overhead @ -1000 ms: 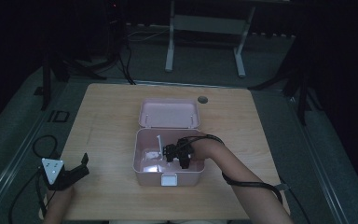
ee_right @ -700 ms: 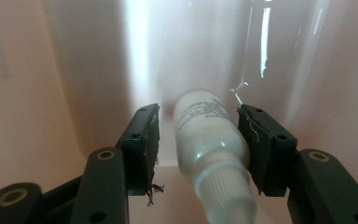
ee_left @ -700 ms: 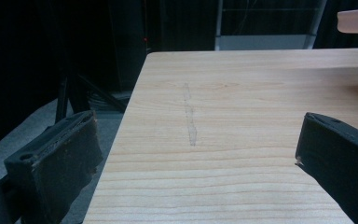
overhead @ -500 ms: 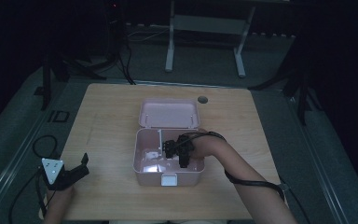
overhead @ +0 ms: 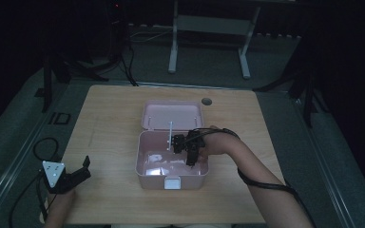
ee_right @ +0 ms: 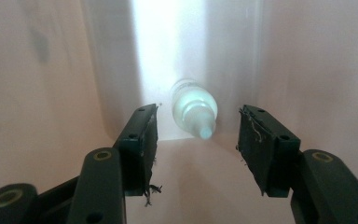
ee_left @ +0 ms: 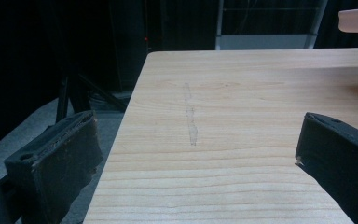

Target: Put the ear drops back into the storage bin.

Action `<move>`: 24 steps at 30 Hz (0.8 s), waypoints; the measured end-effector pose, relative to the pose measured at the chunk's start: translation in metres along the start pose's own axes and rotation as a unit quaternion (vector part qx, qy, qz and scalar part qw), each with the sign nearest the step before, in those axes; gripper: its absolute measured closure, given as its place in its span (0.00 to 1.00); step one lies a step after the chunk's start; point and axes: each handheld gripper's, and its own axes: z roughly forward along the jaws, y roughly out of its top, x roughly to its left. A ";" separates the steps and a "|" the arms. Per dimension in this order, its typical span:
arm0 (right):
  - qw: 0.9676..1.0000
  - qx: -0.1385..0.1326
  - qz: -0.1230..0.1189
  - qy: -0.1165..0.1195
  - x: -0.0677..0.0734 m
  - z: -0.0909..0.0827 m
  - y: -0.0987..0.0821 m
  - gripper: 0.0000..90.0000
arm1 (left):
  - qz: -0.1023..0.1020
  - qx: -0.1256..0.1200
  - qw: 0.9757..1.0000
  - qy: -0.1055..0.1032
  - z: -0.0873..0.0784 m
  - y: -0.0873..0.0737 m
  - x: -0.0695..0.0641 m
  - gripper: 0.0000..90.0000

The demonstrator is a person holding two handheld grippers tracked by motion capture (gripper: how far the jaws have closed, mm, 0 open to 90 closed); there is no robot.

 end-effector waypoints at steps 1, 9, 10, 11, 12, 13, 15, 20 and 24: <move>1.000 -0.001 0.003 0.000 0.000 -0.002 -0.002 0.51 | 0.000 0.000 1.000 0.000 0.000 0.000 0.000 0.00; 0.999 -0.038 0.026 -0.003 -0.003 -0.018 -0.017 0.36 | 0.001 0.001 1.000 0.000 0.000 0.000 0.000 0.00; 0.999 -0.044 0.031 -0.003 -0.004 -0.020 -0.019 0.31 | 0.001 0.001 1.000 0.000 0.000 0.000 0.000 0.00; 0.998 -0.049 0.030 -0.005 -0.004 -0.022 -0.022 0.26 | 0.001 0.001 1.000 0.000 0.000 0.000 0.000 0.00; 0.998 -0.052 0.029 -0.010 -0.003 -0.024 -0.025 0.23 | 0.002 0.001 1.000 0.000 0.000 0.000 0.000 0.00; 0.998 -0.060 0.032 -0.008 -0.004 -0.026 -0.027 0.22 | 0.002 0.001 1.000 0.000 0.000 0.000 0.000 0.00; 0.996 -0.080 0.039 -0.004 -0.005 -0.030 -0.032 0.18 | 0.002 0.002 1.000 0.000 0.000 0.000 0.000 0.00; 0.994 -0.102 0.045 -0.017 -0.004 -0.038 -0.046 0.16 | 0.003 0.002 1.000 0.000 0.000 0.000 0.000 0.00; 0.990 -0.123 0.068 -0.019 -0.008 -0.043 -0.060 0.16 | 0.003 0.002 1.000 0.000 0.000 0.000 -0.001 0.00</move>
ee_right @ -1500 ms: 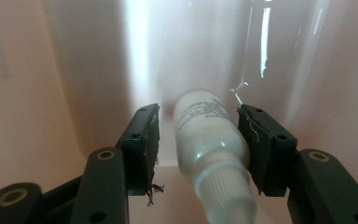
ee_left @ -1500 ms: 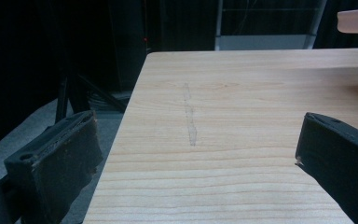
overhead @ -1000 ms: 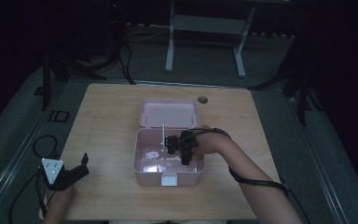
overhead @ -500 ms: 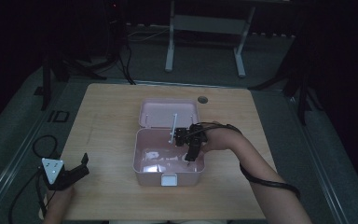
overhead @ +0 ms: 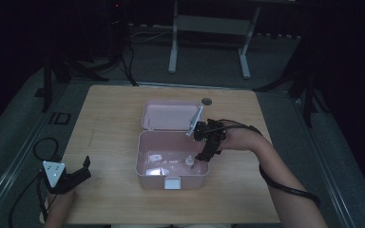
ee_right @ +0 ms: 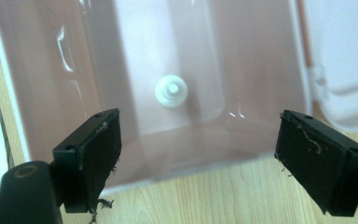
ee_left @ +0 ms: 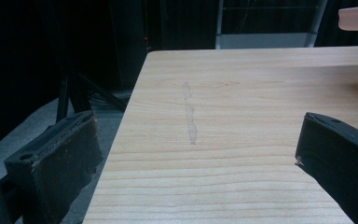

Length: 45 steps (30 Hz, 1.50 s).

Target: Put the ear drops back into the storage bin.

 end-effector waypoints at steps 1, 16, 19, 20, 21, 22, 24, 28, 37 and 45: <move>1.000 -0.003 0.008 -0.003 -0.002 -0.002 -0.003 0.16 | 0.000 0.000 1.000 0.000 0.000 0.000 0.000 0.00; 0.995 -0.035 0.086 -0.030 -0.018 -0.019 -0.062 0.17 | 0.001 0.001 1.000 0.001 0.000 0.000 0.000 0.00; 0.994 -0.038 0.097 -0.037 -0.020 -0.017 -0.071 0.17 | 0.001 0.000 1.000 0.001 0.000 0.000 0.000 0.00; 0.992 -0.039 0.111 -0.044 -0.022 -0.014 -0.080 0.17 | 0.000 -0.001 1.000 0.001 0.000 0.000 0.000 0.00; 0.992 -0.041 0.114 -0.045 -0.023 -0.013 -0.083 0.17 | 0.000 0.000 1.000 0.001 0.000 0.000 0.000 0.00; 0.991 -0.042 0.119 -0.044 -0.023 -0.011 -0.087 0.17 | 0.000 0.000 1.000 0.001 0.000 0.000 0.000 0.00; 0.990 -0.042 0.126 -0.050 -0.023 -0.008 -0.095 0.17 | 0.000 0.000 1.000 0.002 0.000 0.000 0.000 0.00; 0.986 -0.053 0.147 -0.061 -0.024 -0.001 -0.107 0.18 | 0.000 0.000 1.000 0.002 0.000 0.000 0.000 0.00; 0.967 -0.084 0.220 -0.103 -0.029 0.026 -0.151 0.18 | 0.000 0.000 1.000 0.002 0.000 0.000 0.000 0.00; 0.950 -0.106 0.267 -0.123 -0.025 0.053 -0.175 0.18 | 0.000 0.001 1.000 0.001 0.000 0.000 0.000 0.00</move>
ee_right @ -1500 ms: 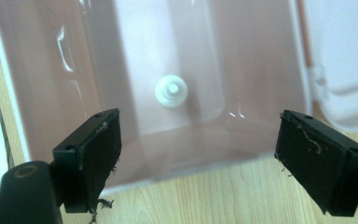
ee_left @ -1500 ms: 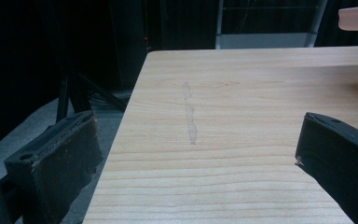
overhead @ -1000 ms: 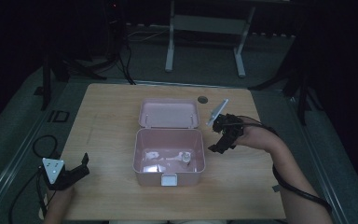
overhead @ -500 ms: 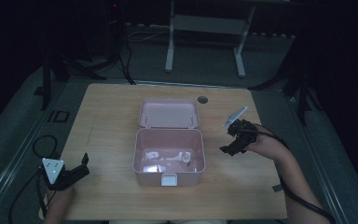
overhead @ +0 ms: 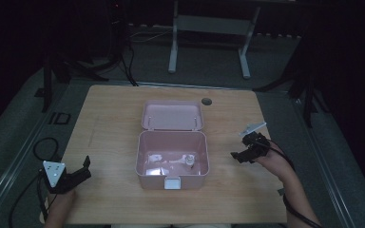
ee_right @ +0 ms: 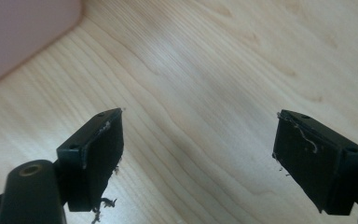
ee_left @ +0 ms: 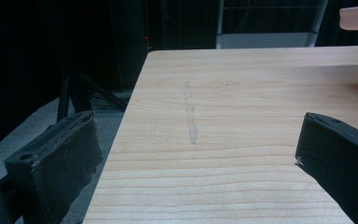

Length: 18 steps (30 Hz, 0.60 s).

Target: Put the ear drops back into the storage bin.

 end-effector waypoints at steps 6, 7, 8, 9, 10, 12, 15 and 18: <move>0.997 -0.043 0.057 -0.039 -0.001 0.011 -0.019 0.17 | 0.000 0.000 1.000 -0.001 0.000 0.000 0.000 0.00; 0.995 -0.050 0.065 -0.047 -0.002 0.013 -0.021 0.18 | -0.001 0.000 1.000 -0.001 0.000 0.000 0.000 0.00; 0.994 -0.056 0.075 -0.055 -0.002 0.013 -0.024 0.18 | 0.000 0.000 1.000 -0.001 0.000 0.000 0.000 0.00; 0.992 -0.064 0.085 -0.062 -0.003 0.014 -0.027 0.18 | -0.001 0.000 1.000 -0.001 0.000 0.000 0.000 0.00; 0.990 -0.074 0.097 -0.068 -0.004 0.014 -0.029 0.18 | -0.001 0.000 1.000 -0.001 0.000 0.000 0.000 0.00; 0.985 -0.093 0.123 -0.078 -0.005 0.014 -0.034 0.17 | 0.000 0.000 1.000 0.000 0.000 0.000 0.000 0.00; 0.978 -0.108 0.149 -0.101 -0.006 0.014 -0.041 0.17 | 0.000 0.001 1.000 0.000 0.000 0.000 0.000 0.00; 0.972 -0.117 0.164 -0.123 -0.005 0.014 -0.047 0.17 | 0.000 0.001 1.000 0.000 0.000 0.000 0.000 0.00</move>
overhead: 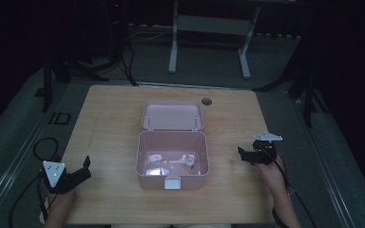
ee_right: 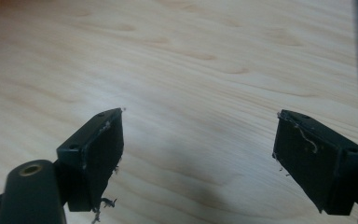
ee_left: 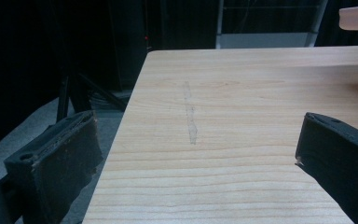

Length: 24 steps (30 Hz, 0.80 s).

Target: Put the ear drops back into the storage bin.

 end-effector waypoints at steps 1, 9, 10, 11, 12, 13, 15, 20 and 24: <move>1.000 -0.002 0.008 -0.004 -0.001 -0.001 -0.002 0.17 | 0.000 0.000 1.000 0.000 0.000 0.000 0.000 0.00; 0.999 -0.024 0.043 -0.022 -0.001 -0.003 -0.019 0.17 | 0.000 0.000 1.000 0.000 0.000 0.000 0.000 0.00; 0.998 -0.032 0.049 -0.022 0.000 -0.004 -0.021 0.17 | 0.000 0.000 1.000 0.001 0.000 0.000 0.000 0.00; 0.998 -0.036 0.053 -0.022 0.000 -0.005 -0.023 0.17 | 0.000 0.000 1.000 0.000 0.000 0.000 0.000 0.00; 0.997 -0.044 0.057 -0.022 0.001 -0.006 -0.026 0.17 | 0.000 0.000 1.000 0.001 0.000 0.000 0.000 0.00; 0.997 -0.051 0.060 -0.024 0.002 -0.007 -0.028 0.17 | 0.001 0.000 1.000 0.001 0.000 0.000 0.000 0.00; 0.996 -0.057 0.059 -0.033 0.004 -0.009 -0.031 0.17 | 0.001 0.000 1.000 0.001 0.000 0.000 0.000 0.00; 0.995 -0.067 0.070 -0.038 0.004 -0.013 -0.040 0.17 | 0.000 0.000 1.000 0.001 0.000 0.000 0.000 0.00; 0.994 -0.075 0.074 -0.041 0.006 -0.017 -0.045 0.17 | 0.001 -0.001 1.000 0.001 0.000 0.000 0.000 0.00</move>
